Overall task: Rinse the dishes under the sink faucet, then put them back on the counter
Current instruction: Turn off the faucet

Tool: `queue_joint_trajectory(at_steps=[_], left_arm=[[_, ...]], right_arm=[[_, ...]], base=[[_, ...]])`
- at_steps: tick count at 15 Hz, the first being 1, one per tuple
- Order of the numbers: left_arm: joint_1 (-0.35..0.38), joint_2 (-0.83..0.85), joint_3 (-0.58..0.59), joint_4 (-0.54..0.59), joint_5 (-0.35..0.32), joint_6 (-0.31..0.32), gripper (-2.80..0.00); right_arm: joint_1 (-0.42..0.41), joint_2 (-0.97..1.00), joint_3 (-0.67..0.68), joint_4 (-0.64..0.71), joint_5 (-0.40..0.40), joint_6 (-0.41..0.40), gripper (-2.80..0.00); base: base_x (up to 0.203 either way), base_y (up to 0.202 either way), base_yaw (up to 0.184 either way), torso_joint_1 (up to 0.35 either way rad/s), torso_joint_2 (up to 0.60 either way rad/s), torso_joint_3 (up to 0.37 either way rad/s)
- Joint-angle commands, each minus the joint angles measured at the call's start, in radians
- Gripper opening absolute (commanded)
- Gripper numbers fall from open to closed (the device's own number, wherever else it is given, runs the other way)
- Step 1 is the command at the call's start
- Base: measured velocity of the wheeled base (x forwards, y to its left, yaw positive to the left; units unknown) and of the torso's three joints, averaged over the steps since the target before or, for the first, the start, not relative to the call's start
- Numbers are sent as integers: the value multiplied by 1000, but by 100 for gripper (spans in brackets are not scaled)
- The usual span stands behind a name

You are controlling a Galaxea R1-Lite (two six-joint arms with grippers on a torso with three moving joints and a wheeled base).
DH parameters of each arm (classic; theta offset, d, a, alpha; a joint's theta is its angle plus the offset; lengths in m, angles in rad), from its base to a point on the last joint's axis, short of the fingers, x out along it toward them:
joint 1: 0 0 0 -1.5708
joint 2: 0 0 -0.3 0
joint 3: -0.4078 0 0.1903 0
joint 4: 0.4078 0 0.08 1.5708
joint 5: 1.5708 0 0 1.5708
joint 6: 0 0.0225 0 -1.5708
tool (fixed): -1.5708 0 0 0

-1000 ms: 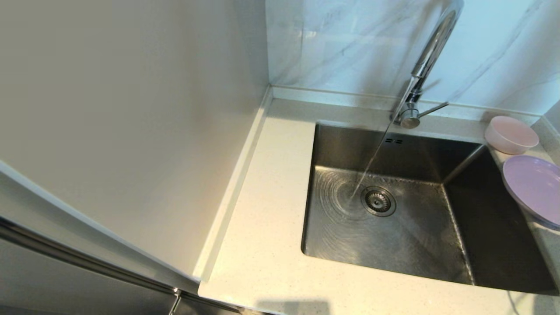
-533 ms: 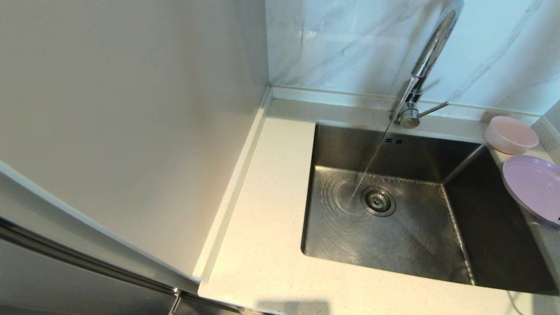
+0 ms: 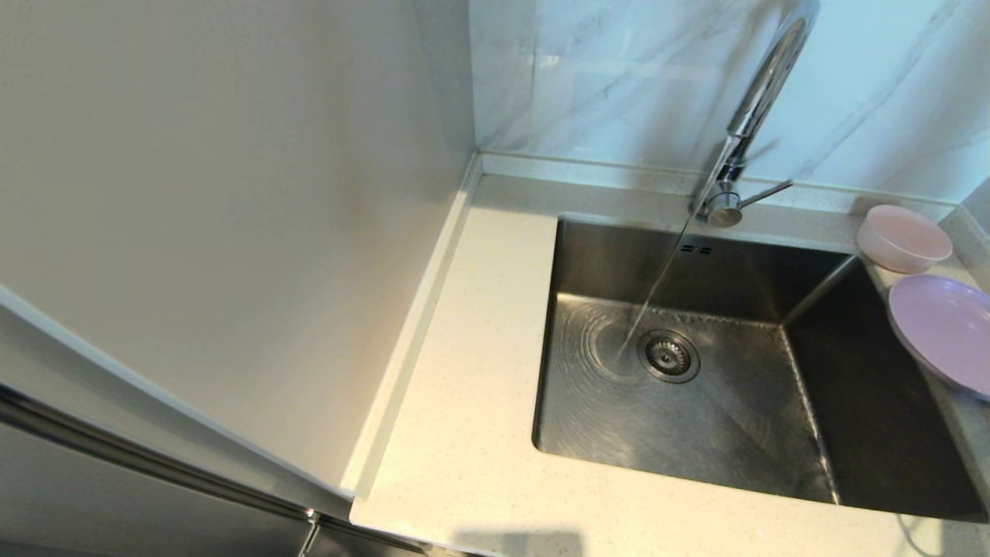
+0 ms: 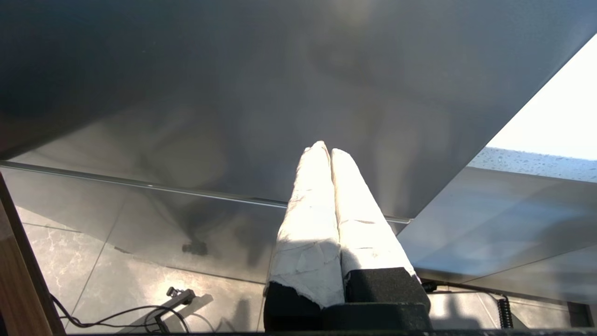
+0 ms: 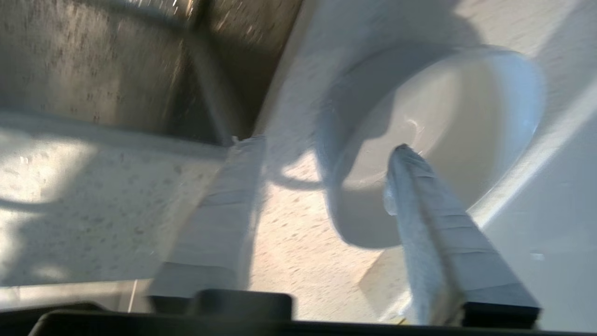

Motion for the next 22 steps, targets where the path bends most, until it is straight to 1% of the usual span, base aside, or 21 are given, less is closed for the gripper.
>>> queue_joint_trajectory(at_steps=[1,2,4,7,8,9,10,11,12,14,15,16,19,20,22], left_arm=[[0,0,0,0,1,0,-280],[0,0,0,0,1,0,-280],[0,0,0,0,1,0,-280],[0,0,0,0,1,0,-280],[0,0,0,0,1,0,-280],[0,0,0,0,0,0,-280],[0,0,0,0,1,0,-280],[0,0,0,0,1,0,-280],[0,0,0,0,1,0,-280],[0,0,0,0,1,0,-280],[0,0,0,0,-1,0,-280],[0,0,0,0,-1,0,-280],[0,0,0,0,1,0,-280],[0,0,0,0,0,0,-280],[0,0,0,0,0,0,-280]], right_arm=[[0,-63,-43,3,5,23,0],[3,-91,-52,1,12,82,0],[71,-125,-75,-3,25,164,0],[181,-139,-156,10,20,222,0],[220,-137,-180,19,12,250,0],[269,-126,-207,30,-4,296,0],[319,-99,-251,40,-25,338,0],[355,-65,-296,51,-39,362,0],[380,-31,-335,58,-48,373,-280],[404,31,-399,59,-58,395,-280],[407,61,-437,61,-52,433,-280],[409,92,-469,64,-40,480,-280],[424,193,-572,91,41,716,-280],[428,233,-605,114,55,764,-280],[433,307,-646,126,76,830,-280]], base=[[0,0,0,0,0,0],[0,0,0,0,0,0],[0,0,0,0,0,0],[0,0,0,0,0,0],[0,0,0,0,0,0],[0,0,0,0,0,0],[0,0,0,0,0,0],[0,0,0,0,0,0],[0,0,0,0,0,0],[0,0,0,0,0,0],[0,0,0,0,0,0],[0,0,0,0,0,0],[0,0,0,0,0,0],[0,0,0,0,0,0],[0,0,0,0,0,0]])
